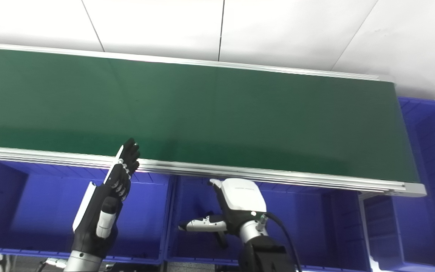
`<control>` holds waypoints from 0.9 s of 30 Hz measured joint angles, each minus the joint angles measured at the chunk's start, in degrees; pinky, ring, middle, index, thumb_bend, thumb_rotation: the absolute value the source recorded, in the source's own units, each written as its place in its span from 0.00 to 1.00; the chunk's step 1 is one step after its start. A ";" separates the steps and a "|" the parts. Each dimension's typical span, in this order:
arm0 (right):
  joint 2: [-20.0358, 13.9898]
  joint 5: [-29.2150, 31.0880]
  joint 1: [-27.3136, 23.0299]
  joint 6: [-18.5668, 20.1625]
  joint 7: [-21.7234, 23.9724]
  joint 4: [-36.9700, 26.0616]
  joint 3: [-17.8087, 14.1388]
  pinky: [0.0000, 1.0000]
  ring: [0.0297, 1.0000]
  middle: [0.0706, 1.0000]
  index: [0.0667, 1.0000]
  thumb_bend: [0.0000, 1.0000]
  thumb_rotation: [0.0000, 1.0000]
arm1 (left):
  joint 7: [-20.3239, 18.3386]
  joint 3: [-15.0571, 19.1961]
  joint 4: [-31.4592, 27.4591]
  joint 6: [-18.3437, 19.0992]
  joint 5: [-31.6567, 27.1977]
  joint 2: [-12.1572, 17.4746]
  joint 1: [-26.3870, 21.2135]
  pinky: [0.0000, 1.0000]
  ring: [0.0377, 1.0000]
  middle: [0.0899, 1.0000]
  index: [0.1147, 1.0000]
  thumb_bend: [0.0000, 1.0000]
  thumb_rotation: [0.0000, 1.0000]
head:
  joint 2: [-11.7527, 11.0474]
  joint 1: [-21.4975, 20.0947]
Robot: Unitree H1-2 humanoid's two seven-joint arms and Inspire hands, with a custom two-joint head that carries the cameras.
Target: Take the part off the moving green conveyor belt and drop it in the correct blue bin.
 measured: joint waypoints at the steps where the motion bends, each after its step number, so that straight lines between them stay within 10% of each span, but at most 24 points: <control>1: 0.32 1.72 0.43 0.04 0.81 -1.96 -0.25 0.48 0.61 0.69 0.74 0.95 0.88 | 0.00 0.00 0.16 0.00 0.00 -0.03 0.00 0.99 0.99 1.00 1.00 0.88 1.00 | 0.00 0.00; 14: 6.23 49.93 20.59 -0.73 -13.01 -8.91 -9.78 0.40 0.44 0.47 0.51 0.48 0.60 | -0.01 2.16 4.30 0.00 -2.17 1.27 0.00 1.00 1.00 1.00 1.00 0.88 1.00 | -6.05 -4.57; 19: 9.19 64.50 25.84 -10.90 -23.95 1.05 -14.80 0.61 0.60 0.62 0.62 0.61 0.79 | -0.02 3.34 7.08 -0.17 -4.68 2.45 0.10 1.00 1.00 1.00 1.00 0.89 1.00 | -9.75 -4.57; 27: 8.62 68.51 21.41 -27.90 -35.05 16.70 -15.06 0.84 0.85 0.85 0.85 0.80 1.00 | 0.06 6.19 10.43 -10.16 -5.82 2.91 0.19 0.95 0.98 1.00 1.00 0.86 1.00 | -12.48 -4.92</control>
